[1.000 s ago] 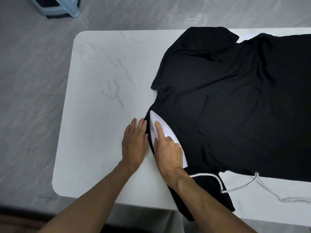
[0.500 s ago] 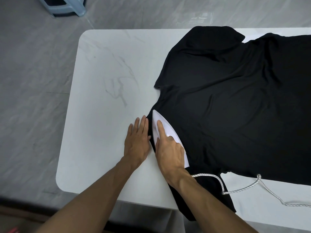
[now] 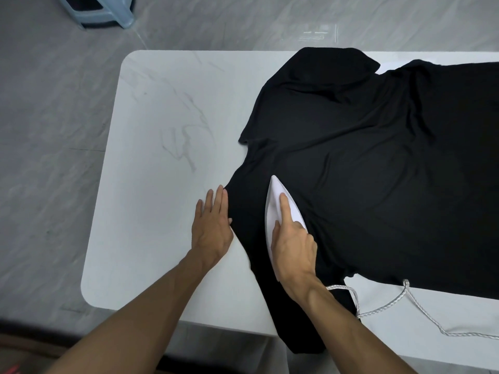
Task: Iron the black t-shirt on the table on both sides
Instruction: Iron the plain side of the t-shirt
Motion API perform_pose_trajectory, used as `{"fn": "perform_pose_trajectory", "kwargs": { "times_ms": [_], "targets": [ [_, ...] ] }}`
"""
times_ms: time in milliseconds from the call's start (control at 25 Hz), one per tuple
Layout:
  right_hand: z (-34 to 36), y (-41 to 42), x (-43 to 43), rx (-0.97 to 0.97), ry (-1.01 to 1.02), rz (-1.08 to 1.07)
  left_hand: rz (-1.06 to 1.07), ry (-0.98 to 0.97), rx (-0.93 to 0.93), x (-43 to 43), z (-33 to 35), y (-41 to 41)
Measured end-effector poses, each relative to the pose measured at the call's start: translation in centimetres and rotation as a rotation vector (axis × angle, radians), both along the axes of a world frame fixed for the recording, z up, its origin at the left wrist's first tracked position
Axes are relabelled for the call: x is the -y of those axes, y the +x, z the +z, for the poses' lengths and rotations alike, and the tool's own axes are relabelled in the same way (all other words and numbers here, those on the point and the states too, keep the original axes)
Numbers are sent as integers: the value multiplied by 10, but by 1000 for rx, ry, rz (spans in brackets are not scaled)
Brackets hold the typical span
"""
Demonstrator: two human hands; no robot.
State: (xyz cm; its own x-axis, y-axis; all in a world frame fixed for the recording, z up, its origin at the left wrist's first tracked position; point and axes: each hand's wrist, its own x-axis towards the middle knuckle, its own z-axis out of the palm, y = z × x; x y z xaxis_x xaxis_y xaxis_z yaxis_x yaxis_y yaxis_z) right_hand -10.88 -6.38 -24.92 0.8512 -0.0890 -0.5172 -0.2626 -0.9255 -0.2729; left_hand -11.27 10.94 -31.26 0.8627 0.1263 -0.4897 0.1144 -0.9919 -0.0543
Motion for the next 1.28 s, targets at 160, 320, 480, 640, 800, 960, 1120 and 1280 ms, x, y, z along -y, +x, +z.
{"fn": "perform_pose_trajectory", "kwargs": {
  "times_ms": [160,320,480,640,800,960,1120,1280],
  "targets": [
    [-1,0,1,5,59,-12,9,-194,247,26,-2,-5],
    [-1,4,7,-7,173,-23,123,-335,305,65,-23,-2],
    [-2,2,7,13,176,-19,93,-201,309,63,-48,-8],
    [-3,0,10,28,131,-30,84,-157,312,64,-48,-8],
    [-5,2,26,60,98,-47,81,-155,295,61,-47,-8],
    [-3,4,44,55,92,-55,73,-142,280,63,-46,-7],
    [-1,5,53,35,65,-40,88,-125,309,63,-44,-9],
    [-1,7,54,12,88,-32,121,-216,366,101,-36,-4]
  ]
}}
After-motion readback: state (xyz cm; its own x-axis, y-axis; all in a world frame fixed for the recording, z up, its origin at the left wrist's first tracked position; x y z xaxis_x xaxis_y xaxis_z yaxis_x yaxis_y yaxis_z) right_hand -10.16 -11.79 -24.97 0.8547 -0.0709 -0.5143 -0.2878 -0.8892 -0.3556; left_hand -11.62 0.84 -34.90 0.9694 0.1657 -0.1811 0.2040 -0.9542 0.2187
